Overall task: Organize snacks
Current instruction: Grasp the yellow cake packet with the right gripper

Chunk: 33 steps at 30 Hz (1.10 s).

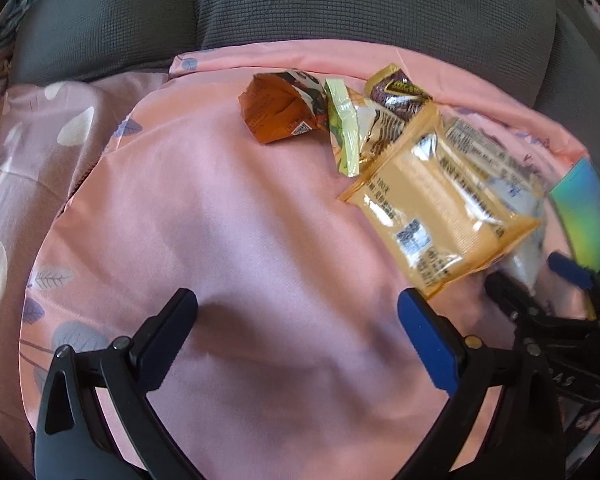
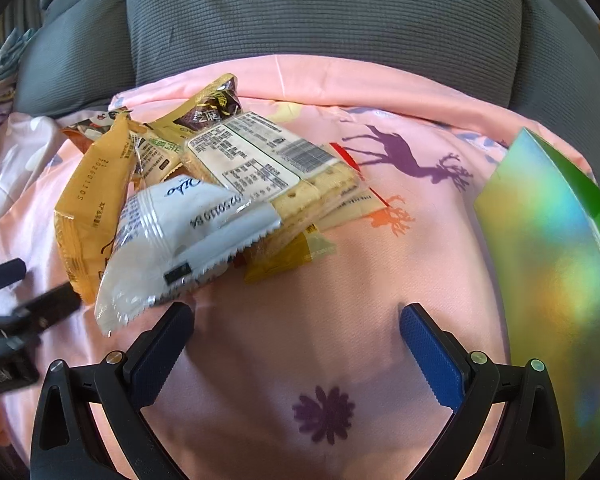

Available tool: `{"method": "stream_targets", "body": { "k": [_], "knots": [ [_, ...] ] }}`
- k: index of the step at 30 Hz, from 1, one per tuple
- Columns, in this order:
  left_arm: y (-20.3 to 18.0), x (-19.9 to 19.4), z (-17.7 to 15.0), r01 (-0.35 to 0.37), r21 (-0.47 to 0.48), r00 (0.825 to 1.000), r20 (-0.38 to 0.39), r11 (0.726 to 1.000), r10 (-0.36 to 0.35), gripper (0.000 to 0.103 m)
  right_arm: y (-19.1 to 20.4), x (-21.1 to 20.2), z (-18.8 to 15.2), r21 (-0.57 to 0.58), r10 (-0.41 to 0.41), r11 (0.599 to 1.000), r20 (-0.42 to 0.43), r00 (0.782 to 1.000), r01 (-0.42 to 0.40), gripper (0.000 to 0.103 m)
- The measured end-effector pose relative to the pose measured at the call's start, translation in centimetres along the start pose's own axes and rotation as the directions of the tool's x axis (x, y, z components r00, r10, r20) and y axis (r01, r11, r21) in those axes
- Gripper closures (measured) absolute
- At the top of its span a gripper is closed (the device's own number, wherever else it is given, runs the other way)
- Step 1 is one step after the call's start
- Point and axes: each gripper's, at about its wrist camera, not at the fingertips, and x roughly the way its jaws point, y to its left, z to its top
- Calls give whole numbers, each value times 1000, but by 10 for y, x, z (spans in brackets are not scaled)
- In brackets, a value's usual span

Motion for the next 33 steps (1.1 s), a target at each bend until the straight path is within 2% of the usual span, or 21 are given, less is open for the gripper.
{"method": "stream_targets", "body": {
  "k": [3, 7, 10, 11, 13, 15, 18, 20, 22, 25, 28, 30, 33],
  "knots": [
    [16, -14, 7, 77, -84, 997, 12, 993, -76, 3, 1, -12, 4, 42, 19, 999, -38, 999, -18, 0],
    [29, -23, 15, 195, -162, 981, 25, 967, -194, 5, -6, -54, 11, 101, 63, 993, 20, 998, -65, 1],
    [28, -22, 18, 290, -192, 957, 37, 938, -288, 12, -6, -85, 30, 130, 131, 982, 79, 988, -140, 15],
    [24, -20, 18, 310, -190, 950, 31, 931, -310, 12, -2, -91, 38, 123, 164, 977, 91, 982, -175, 23],
    [17, -17, 18, 332, -181, 942, 15, 926, -335, 20, 12, -92, 55, 103, 259, 959, 74, 963, -265, 31],
    [13, -15, 15, 336, -184, 939, -4, 924, -343, 29, 27, -83, 68, 78, 309, 948, 18, 951, -310, 41],
    [18, -14, 15, 325, -207, 941, -25, 923, -337, 39, 53, -59, 81, 11, 251, 968, -58, 966, -251, 43],
    [24, -15, 17, 318, -223, 943, -26, 922, -331, 46, 62, -44, 86, 4, 239, 971, -105, 965, -240, 43],
    [30, -16, 17, 303, -231, 948, -24, 925, -316, 47, 68, -27, 88, 15, 248, 968, -148, 957, -249, 43],
    [37, -18, 18, 271, -240, 958, -26, 932, -285, 47, 74, -11, 83, 12, 225, 974, -176, 958, -226, 43],
    [46, -22, 19, 259, -262, 962, -20, 930, -274, 47, 78, -5, 78, -19, 182, 982, -153, 971, -187, 54],
    [52, -28, 19, 258, -277, 963, -5, 926, -270, 47, 76, -6, 76, -10, 189, 981, -147, 971, -193, 62],
    [58, -33, 20, 271, -286, 960, 8, 919, -280, 47, 77, -7, 75, -44, 173, 982, -146, 974, -181, 62]
  ]
}}
